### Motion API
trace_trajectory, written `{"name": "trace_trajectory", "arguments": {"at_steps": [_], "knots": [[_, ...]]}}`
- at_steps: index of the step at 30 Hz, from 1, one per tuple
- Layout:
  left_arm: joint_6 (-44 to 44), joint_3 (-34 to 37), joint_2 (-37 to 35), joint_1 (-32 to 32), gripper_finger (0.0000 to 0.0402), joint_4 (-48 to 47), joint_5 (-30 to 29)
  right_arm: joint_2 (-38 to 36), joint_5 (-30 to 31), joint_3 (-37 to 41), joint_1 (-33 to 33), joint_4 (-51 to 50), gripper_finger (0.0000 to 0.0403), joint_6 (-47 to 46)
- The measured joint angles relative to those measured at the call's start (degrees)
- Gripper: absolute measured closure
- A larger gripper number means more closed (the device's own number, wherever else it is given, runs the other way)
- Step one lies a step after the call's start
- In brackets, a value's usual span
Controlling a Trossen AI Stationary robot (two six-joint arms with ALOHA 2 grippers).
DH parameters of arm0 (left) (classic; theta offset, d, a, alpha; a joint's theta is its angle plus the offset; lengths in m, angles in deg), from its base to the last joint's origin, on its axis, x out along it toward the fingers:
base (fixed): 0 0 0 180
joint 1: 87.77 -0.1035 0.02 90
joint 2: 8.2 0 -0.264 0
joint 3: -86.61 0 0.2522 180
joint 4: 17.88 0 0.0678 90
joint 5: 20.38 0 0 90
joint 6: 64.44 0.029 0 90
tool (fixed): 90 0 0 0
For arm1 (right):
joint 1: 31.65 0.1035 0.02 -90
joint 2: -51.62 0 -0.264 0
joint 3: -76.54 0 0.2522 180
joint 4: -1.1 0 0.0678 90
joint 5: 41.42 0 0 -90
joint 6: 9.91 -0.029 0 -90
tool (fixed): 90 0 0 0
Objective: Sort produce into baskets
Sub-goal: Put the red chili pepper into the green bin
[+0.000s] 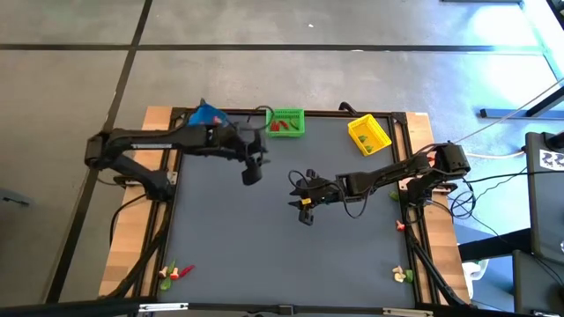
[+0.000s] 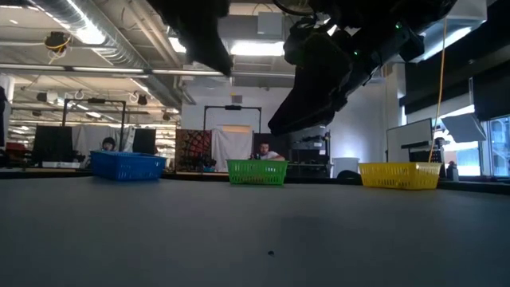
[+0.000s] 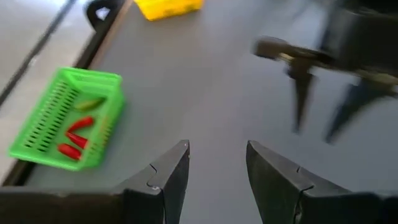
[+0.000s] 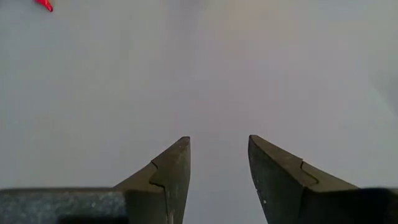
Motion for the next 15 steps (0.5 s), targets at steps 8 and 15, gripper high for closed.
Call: {"name": "trace_trajectory", "arguments": {"at_steps": [8,15], "knots": [[-7.9,0.0,-3.2,9.9,0.0247,-8.9,0.0,0.0,-0.4,0.0,1.4,0.2,0.0242,-1.9],[-14.5,0.0,-3.4,19.6,0.0247,-14.5,-0.1,0.0,0.1,0.0,4.4,0.6,0.0242,-3.9]]}}
